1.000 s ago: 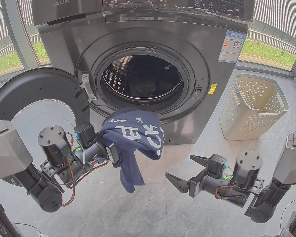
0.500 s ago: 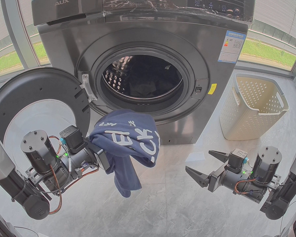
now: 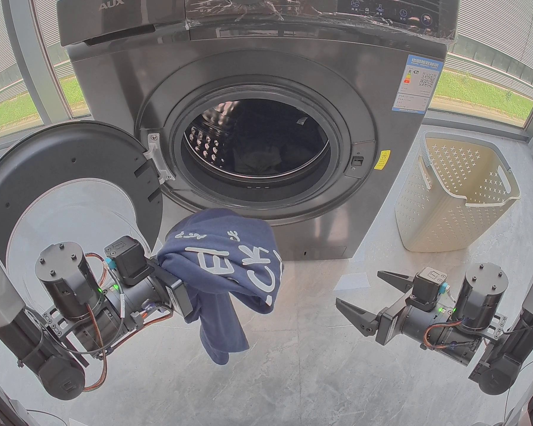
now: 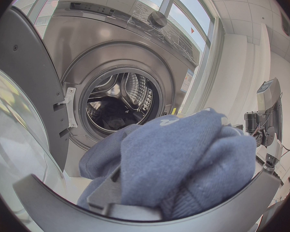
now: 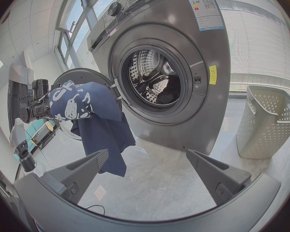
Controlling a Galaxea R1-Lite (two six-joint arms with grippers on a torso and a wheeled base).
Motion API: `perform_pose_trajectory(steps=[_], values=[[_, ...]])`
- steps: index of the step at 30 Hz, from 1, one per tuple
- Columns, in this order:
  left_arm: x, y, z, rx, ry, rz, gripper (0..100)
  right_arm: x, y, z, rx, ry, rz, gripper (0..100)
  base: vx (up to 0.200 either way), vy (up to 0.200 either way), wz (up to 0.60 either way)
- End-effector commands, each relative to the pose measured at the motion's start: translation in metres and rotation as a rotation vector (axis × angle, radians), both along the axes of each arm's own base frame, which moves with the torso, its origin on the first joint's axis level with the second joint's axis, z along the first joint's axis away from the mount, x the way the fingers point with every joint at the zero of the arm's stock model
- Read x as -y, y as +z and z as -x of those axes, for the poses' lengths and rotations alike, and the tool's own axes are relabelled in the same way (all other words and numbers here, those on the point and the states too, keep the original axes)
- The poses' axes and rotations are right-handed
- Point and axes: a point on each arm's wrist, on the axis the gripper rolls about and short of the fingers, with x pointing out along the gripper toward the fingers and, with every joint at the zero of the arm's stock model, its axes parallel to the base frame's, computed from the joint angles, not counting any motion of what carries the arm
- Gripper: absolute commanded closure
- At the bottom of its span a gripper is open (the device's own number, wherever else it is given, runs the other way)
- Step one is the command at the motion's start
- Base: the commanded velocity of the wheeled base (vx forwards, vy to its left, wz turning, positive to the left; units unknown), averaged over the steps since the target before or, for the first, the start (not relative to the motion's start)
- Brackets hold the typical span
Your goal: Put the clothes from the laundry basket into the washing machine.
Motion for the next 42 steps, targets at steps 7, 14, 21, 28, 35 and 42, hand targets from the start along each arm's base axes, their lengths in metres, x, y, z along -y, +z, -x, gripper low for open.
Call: perform_pose_trajectory(steps=[7, 14, 21, 28, 35, 42], values=[[0.000, -0.003, -0.001, -0.008, -0.001, -0.005, 100, 0.000, -0.001, 0.000, -0.005, 0.000, 0.005, 0, 0.000, 0.000, 0.00], [0.000, -0.003, 0.000, -0.010, -0.002, -0.007, 100, -0.001, -0.002, 0.001, -0.005, 0.003, 0.005, 0, 0.200, 0.000, 0.00], [0.002, -0.006, 0.000, -0.018, -0.010, -0.014, 100, 0.000, 0.000, 0.001, -0.001, 0.001, 0.002, 0, 0.200, 0.000, 0.00], [0.003, -0.006, 0.001, -0.020, -0.013, -0.015, 100, -0.001, -0.001, 0.001, -0.003, 0.006, 0.003, 0, 0.200, 0.000, 0.00], [0.006, -0.010, 0.001, -0.032, -0.024, -0.023, 100, -0.003, 0.001, 0.005, 0.000, 0.018, 0.001, 0, 0.171, 0.000, 0.00], [0.011, -0.014, 0.003, -0.047, -0.037, -0.034, 100, -0.004, 0.000, 0.012, -0.008, 0.038, 0.009, 0, 0.000, 0.000, 0.00]])
